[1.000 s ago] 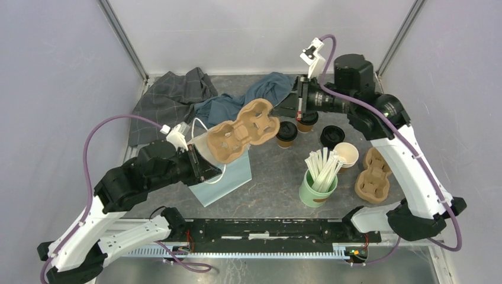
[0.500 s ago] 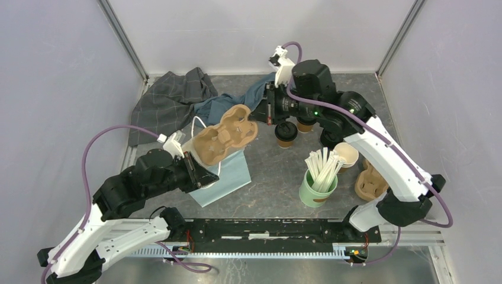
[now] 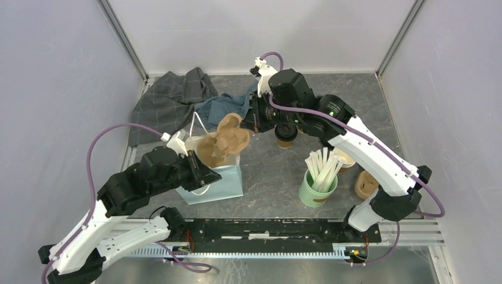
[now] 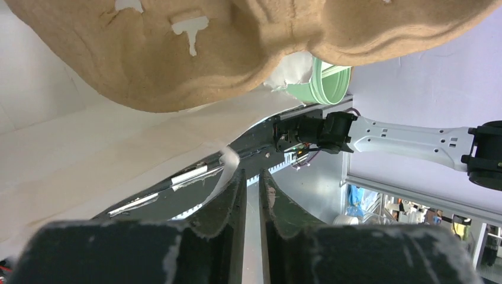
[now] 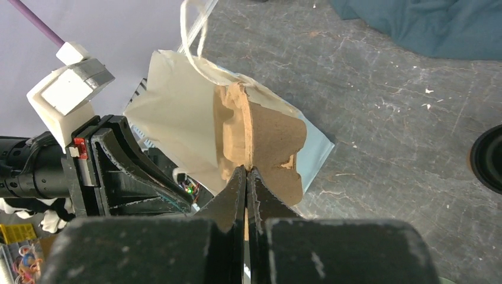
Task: Pack the takeout coffee
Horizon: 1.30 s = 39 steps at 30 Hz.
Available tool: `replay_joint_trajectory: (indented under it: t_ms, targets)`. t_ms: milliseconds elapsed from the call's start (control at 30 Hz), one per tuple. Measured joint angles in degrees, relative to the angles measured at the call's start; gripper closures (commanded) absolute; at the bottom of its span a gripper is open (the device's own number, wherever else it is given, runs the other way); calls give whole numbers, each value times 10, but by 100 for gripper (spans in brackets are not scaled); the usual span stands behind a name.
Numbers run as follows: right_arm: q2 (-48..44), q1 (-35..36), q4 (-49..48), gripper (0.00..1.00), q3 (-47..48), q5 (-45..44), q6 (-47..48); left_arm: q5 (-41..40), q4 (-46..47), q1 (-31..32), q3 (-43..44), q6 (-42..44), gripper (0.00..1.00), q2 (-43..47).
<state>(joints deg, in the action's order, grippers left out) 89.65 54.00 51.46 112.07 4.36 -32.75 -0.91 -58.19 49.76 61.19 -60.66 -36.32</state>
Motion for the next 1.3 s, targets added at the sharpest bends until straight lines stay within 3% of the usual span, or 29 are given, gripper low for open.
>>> replay_joint_trajectory:
  t_ms: [100, 233, 467, 733, 867, 1300]
  targets:
    - [-8, -1, 3, 100, 0, -15, 1, 3, 0, 0, 6, 0, 72, -11]
    - [-32, -2, 11, 100, -5, -45, 14, 11, 0, 0, 25, 0, 54, -25]
    - [-47, -2, 64, 100, 10, -111, 62, -23, -3, 0, 147, 3, 49, -58]
    - [-48, -2, 110, 100, 30, -172, 127, -175, -122, 2, 273, -1, 38, -113]
    - [-48, -2, 134, 100, 61, -198, 152, -218, -172, 2, 261, -12, 36, -134]
    - [-59, -2, 123, 100, 48, -181, 161, -227, -171, 2, 244, -18, 38, -199]
